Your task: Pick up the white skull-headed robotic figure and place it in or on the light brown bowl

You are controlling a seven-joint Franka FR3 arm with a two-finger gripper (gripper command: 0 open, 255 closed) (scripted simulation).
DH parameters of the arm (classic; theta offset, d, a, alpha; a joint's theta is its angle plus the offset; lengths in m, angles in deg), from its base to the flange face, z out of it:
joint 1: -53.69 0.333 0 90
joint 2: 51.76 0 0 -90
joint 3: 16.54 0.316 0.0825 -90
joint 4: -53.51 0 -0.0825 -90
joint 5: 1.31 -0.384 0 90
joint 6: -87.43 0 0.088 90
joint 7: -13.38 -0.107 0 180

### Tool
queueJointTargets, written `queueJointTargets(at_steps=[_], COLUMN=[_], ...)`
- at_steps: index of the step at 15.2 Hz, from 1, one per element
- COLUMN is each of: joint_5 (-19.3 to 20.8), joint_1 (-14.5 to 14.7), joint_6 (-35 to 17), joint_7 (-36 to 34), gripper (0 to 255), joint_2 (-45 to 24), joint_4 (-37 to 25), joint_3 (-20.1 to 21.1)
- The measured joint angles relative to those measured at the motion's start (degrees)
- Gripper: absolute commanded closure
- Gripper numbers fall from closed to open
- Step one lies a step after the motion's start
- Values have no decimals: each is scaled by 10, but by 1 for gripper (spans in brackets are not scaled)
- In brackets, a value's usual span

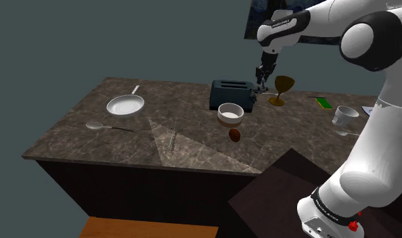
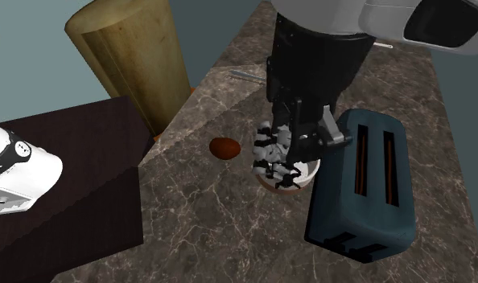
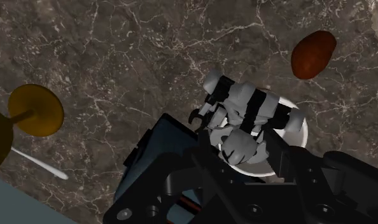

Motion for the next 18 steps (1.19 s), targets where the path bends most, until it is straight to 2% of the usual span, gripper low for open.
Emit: queueJointTargets(at_steps=[6,10,13,18], joint_5=[-22,-41,-46,-49], joint_1=[18,21,22,23], joint_6=[57,110,112,81], joint_7=[-50,-85,-92,-90], gripper=[255,255,255,255], joint_2=[-75,-153,-174,-182], joint_4=[-128,-258,-280,-256], joint_3=[25,42,47,49])
